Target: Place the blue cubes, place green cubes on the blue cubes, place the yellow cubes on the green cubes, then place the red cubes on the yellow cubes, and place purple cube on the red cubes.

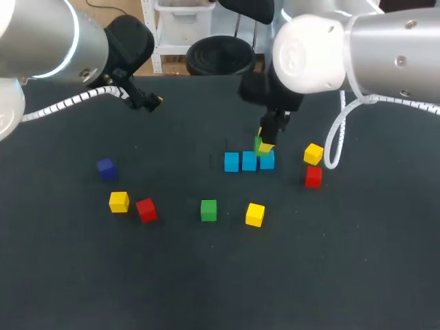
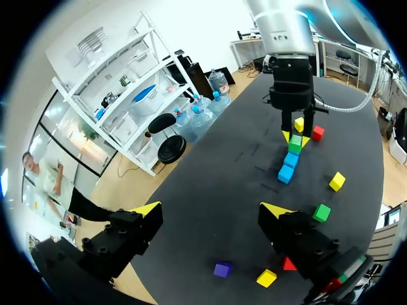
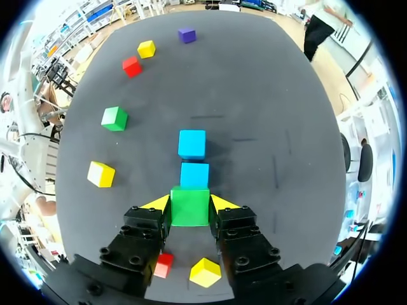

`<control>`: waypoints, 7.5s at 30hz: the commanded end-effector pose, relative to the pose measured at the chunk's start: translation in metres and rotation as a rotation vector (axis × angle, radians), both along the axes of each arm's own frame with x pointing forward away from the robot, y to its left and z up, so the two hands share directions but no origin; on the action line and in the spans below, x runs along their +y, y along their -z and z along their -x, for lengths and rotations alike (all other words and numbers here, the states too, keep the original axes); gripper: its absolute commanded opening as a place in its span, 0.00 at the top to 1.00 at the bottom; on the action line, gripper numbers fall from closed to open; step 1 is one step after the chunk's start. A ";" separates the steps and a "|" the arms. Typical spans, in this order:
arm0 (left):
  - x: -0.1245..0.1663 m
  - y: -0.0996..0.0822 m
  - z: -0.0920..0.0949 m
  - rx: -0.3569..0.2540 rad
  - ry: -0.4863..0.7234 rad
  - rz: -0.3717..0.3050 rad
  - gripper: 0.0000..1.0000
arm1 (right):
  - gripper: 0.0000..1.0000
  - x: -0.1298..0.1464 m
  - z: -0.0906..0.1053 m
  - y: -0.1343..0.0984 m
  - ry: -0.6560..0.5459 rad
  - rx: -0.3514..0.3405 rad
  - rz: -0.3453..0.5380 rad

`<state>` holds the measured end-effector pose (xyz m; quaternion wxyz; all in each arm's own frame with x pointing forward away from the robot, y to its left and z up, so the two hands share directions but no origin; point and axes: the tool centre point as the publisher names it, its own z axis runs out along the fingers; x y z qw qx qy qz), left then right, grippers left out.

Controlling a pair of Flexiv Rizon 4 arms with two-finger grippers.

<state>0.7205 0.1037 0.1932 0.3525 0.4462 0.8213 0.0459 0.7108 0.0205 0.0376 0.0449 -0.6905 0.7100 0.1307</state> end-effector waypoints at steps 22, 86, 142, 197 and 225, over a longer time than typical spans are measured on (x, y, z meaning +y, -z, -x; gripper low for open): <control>-0.001 0.000 0.000 -0.001 -0.003 -0.002 0.00 | 1.00 -0.001 0.001 0.009 -0.030 0.011 0.020; -0.001 0.000 0.000 -0.001 -0.003 -0.002 0.00 | 1.00 0.003 -0.003 0.017 -0.055 0.018 0.036; -0.001 0.000 0.000 -0.001 -0.003 -0.002 0.00 | 0.00 0.002 -0.005 0.017 0.002 0.079 0.050; -0.001 0.000 0.000 -0.001 -0.003 -0.002 0.00 | 0.00 -0.142 -0.003 -0.123 0.675 -0.704 -0.728; -0.001 0.000 0.000 -0.001 -0.003 -0.002 0.00 | 0.00 -0.132 -0.001 -0.120 0.630 -0.676 -0.726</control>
